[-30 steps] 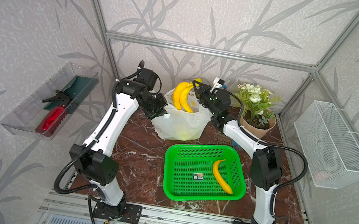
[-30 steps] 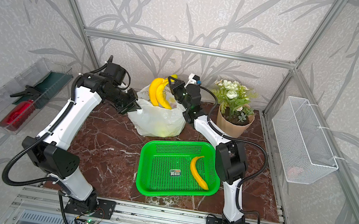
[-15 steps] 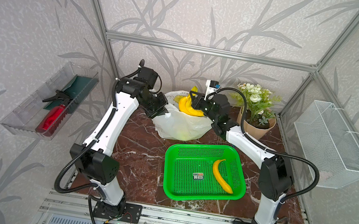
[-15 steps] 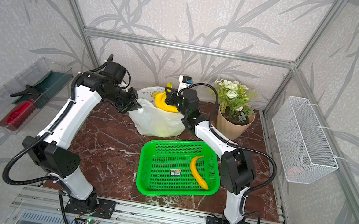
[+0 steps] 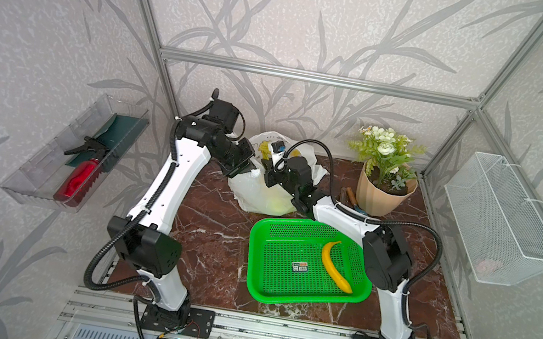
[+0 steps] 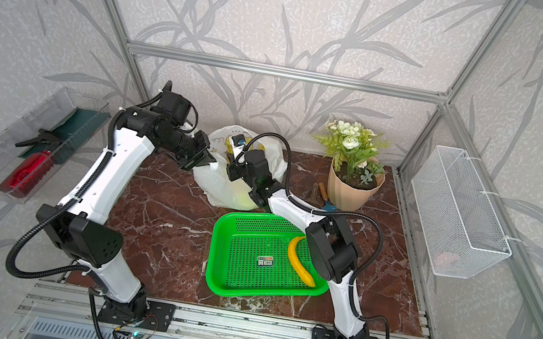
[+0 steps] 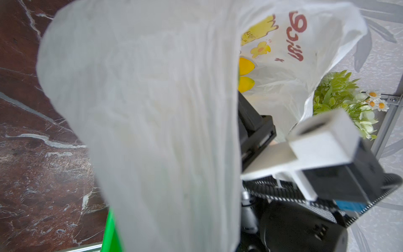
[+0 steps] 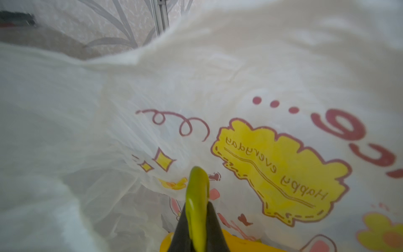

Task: Place the banana into a plastic bag & tie a knot
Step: Place the banana into the plastic bag.

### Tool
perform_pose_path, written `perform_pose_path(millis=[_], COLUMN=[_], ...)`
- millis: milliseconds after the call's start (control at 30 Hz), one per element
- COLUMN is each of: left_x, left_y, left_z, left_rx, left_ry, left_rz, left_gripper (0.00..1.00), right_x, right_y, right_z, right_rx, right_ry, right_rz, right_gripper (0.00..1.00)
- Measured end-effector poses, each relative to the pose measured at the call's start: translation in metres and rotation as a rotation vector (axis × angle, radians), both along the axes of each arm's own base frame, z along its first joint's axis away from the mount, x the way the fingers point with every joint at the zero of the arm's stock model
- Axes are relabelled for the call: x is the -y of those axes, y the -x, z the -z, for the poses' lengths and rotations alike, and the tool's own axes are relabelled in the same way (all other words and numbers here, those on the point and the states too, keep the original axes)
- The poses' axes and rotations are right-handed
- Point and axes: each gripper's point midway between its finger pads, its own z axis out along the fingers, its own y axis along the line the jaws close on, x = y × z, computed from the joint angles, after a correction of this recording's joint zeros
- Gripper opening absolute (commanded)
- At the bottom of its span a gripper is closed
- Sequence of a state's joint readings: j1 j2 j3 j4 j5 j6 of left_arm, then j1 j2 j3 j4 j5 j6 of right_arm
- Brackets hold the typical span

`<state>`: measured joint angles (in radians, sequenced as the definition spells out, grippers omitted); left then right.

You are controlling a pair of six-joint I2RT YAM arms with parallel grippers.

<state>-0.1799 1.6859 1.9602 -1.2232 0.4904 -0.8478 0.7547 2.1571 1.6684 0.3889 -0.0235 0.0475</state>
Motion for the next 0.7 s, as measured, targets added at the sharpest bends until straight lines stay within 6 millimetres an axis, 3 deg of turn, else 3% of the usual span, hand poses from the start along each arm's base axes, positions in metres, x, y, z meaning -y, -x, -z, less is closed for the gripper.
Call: perform_pose_path(millis=[100,233,333,467,567,700], left_x=[0.001,0.001,0.001,0.0,-0.002,-0.004], left_y=[0.001,0.003,0.007,0.015,0.024,0.034], left_z=[-0.001,-0.001,0.003,0.011,0.02,0.027], left_rx=[0.001,-0.001,-0.012,-0.038,-0.064,-0.083], left_ry=[0.005,0.008,0.009,0.007,0.003,-0.001], left_rz=[0.003,0.005,0.006,0.008,0.008,0.007], left_gripper=[0.0,0.0,0.0,0.0,0.0,0.0], right_x=[-0.004,-0.003,0.003,0.014,0.026,0.057], right_y=[-0.005,-0.003,0.003,0.018,0.036,0.075], right_z=[0.019,0.032,0.04,0.038,0.002,-0.086], right_rx=[-0.02,-0.049,-0.071,-0.105,-0.099,-0.029], right_ry=[0.024,0.037,0.053,0.078,0.058,-0.028], right_rz=[-0.003,-0.008,-0.009,-0.011,-0.028,-0.036], right_gripper=[0.0,0.39,0.62,0.68,0.69,0.69])
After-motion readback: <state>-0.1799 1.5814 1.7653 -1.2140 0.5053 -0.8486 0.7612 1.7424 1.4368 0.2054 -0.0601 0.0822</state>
